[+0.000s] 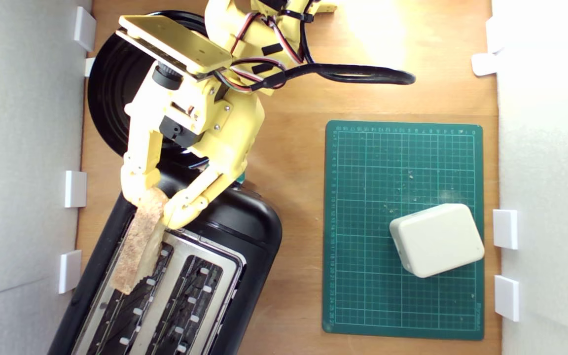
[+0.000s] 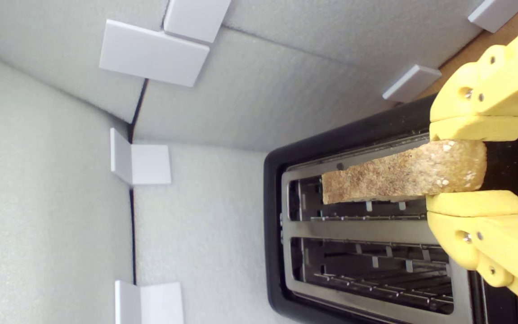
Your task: Pick bread and place in toaster
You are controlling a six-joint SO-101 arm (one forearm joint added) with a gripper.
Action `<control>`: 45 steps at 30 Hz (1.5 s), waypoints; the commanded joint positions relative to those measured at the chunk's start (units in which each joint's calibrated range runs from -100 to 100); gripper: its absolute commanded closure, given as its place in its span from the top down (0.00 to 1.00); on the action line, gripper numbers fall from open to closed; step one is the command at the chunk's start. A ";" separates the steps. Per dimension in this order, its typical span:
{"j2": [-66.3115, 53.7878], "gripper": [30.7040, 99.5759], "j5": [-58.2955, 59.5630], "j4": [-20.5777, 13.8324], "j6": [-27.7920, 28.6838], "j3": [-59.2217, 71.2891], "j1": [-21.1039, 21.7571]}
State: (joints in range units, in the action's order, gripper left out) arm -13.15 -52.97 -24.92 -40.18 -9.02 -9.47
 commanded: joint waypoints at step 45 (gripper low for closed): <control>13.64 0.38 -0.19 8.88 -2.74 -9.10 -8.09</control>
State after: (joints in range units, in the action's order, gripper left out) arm -0.29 -52.88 -17.64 -42.98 -17.34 -15.42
